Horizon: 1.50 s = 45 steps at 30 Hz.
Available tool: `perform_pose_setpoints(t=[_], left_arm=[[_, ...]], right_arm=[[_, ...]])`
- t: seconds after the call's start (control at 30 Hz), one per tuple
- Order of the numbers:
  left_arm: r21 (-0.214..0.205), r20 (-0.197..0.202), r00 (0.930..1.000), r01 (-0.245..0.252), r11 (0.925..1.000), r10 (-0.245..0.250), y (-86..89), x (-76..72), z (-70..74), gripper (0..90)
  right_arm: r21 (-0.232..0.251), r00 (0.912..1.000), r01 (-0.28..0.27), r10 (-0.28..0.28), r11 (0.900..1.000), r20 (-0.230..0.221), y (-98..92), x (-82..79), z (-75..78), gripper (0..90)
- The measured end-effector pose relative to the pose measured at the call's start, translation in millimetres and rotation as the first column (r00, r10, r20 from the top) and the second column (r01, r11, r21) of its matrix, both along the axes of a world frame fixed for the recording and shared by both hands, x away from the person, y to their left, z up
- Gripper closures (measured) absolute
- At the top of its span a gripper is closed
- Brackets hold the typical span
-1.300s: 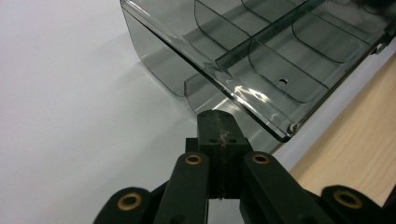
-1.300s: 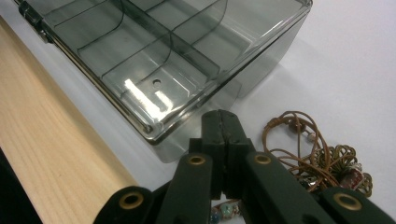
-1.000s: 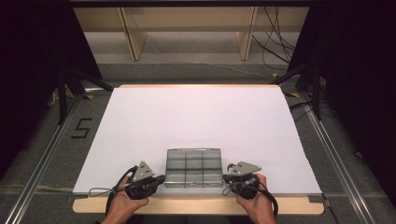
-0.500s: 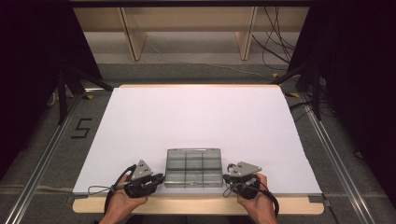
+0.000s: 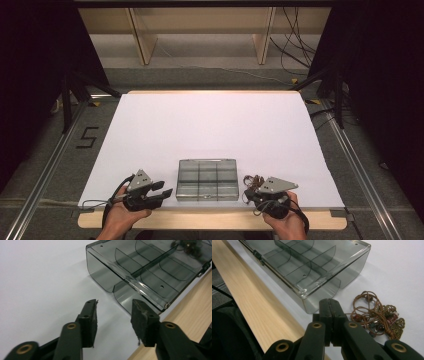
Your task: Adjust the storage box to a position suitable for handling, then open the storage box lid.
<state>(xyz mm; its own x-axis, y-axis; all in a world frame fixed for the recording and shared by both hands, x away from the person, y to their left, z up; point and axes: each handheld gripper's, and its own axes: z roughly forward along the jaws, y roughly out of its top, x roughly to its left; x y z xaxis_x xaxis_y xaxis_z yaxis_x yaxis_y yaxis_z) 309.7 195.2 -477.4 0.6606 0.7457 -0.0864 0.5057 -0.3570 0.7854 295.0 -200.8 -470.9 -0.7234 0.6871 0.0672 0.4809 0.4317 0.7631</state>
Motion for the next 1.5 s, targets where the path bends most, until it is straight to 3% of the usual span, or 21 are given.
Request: perform_pose_setpoints(t=[0.03, 0.07, 0.17, 0.2, 0.37, 0.4, 0.47, 0.63, 0.77, 0.8, 0.87, 0.97, 1.0, 1.03, 1.2, 1.3, 1.33, 1.4, 1.5], left_arm=[[0.0, 0.0, 1.0, 0.0, 1.0, 0.0, 0.0, 0.0, 0.0, 50.2], [-0.007, -0.015, 0.9994, -0.031, 0.9995, 0.031, -1.5, -1.8, 0.5, 47.6], [-0.009, -0.012, 0.9996, -0.024, 0.9997, 0.024, 0.8, -1.9, 2.3, 43.5], [-0.027, -0.023, 0.9991, -0.036, 0.999, 0.035, 1.3, -3.0, 3.4, 42.4], [-0.043, -0.025, 0.9991, -0.036, 0.9985, 0.034, 2.1, -7.2, 5.0, 38.5], [-0.054, -0.028, 0.9993, -0.027, 0.9981, 0.026, 2.0, -9.7, 5.3, 38.1], [-0.039, -0.019, 0.9998, -0.001, 0.9992, 0.0, 3.3, -11.8, 6.8, 37.3], [-0.074, -0.01, 0.9999, -0.003, 0.9973, 0.003, 0.7, -20.4, 6.9, 35.9], [-0.07, -0.01, 0.9999, 0.012, 0.9975, -0.012, -0.3, -25.0, 7.3, 35.1], [-0.051, -0.01, 0.9996, 0.026, 0.9984, -0.026, 0.8, -25.4, 8.3, 35.0], [-0.087, -0.005, 0.9999, 0.012, 0.9962, -0.013, -2.5, -26.9, 7.2, 34.9], [-0.058, -0.023, 0.9994, 0.025, 0.998, -0.027, -1.8, -28.9, 8.1, 34.4], [-0.087, -0.02, 0.9998, 0.006, 0.9962, -0.008, -4.3, -30.4, 7.1, 34.3], [-0.087, -0.016, 0.9997, 0.015, 0.9961, -0.017, -3.8, -30.5, 6.7, 34.2], [-0.066, -0.008, 0.9995, 0.03, 0.9973, -0.031, -2.2, -32.7, 6.0, 34.1], [-0.048, -0.003, 0.9984, 0.057, 0.9972, -0.057, -0.2, -33.6, 7.5, 34.0], [-0.091, -0.008, 0.9994, 0.034, 0.9952, -0.035, -2.9, -35.3, 5.6, 34.0], [-0.087, -0.006, 0.9993, 0.036, 0.9956, -0.037, -3.2, -35.1, 5.3, 34.0], [-0.084, -0.004, 0.9992, 0.039, 0.9957, -0.039, -3.4, -34.8, 4.7, 33.9]], right_arm=[[0.0, 1.0, 0.0, 0.0, 1.0, 0.0, 0.0, 0.0, 0.0, 90.0], [0.008, 0.9999, -0.008, 0.008, 0.9999, 0.007, -0.9, -0.7, -1.1, 90.0], [0.015, 0.9997, -0.021, 0.021, 0.9997, 0.012, -2.2, -1.3, -1.5, 90.0], [0.014, 1.0, -0.009, 0.009, 0.9999, -0.001, -2.9, -2.9, -0.7, 90.0], [0.028, 0.9995, -0.024, 0.024, 0.9993, 0.02, -3.0, -3.9, -1.9, 90.0], [0.032, 0.9997, -0.022, 0.022, 0.9992, 0.008, -2.4, -4.6, -1.9, 90.0], [0.031, 0.9997, -0.026, 0.026, 0.9992, 0.004, -2.2, -5.1, -2.2, 90.0], [0.024, 0.999, -0.036, 0.035, 0.9991, 0.027, -1.7, -4.8, -2.4, 90.0], [0.04, 0.9987, -0.05, 0.05, 0.9979, 0.008, -0.4, -4.5, -2.9, 90.0], [0.041, 0.9987, -0.051, 0.05, 0.9979, 0.009, -0.3, -4.3, -3.2, 90.0], [0.044, 0.9986, -0.053, 0.052, 0.9977, 0.005, -0.1, -3.8, -4.0, 90.0], [0.05, 0.9986, -0.054, 0.053, 0.9973, 0.004, 0.6, -3.4, -4.4, 90.0], [0.054, 0.9985, -0.055, 0.055, 0.997, 0.005, 0.8, -3.3, -4.7, 90.0], [0.057, 0.9985, -0.055, 0.055, 0.9969, 0.003, 0.9, -3.4, -4.7, 90.0], [0.067, 0.9989, -0.045, 0.045, 0.9967, 0.013, 2.4, -3.7, -3.9, 90.0], [0.065, 0.9974, -0.07, 0.069, 0.9954, 0.019, 6.1, -2.9, -4.5, 90.0], [0.053, 0.9977, -0.068, 0.067, 0.9963, 0.013, 6.8, -3.8, -4.0, 90.0], [0.066, 0.9979, -0.064, 0.064, 0.9958, -0.002, 7.1, -3.6, -4.5, 90.0], [0.05, 0.9979, -0.065, 0.064, 0.9966, 0.009, 6.9, -3.6, -4.3, 90.0]])
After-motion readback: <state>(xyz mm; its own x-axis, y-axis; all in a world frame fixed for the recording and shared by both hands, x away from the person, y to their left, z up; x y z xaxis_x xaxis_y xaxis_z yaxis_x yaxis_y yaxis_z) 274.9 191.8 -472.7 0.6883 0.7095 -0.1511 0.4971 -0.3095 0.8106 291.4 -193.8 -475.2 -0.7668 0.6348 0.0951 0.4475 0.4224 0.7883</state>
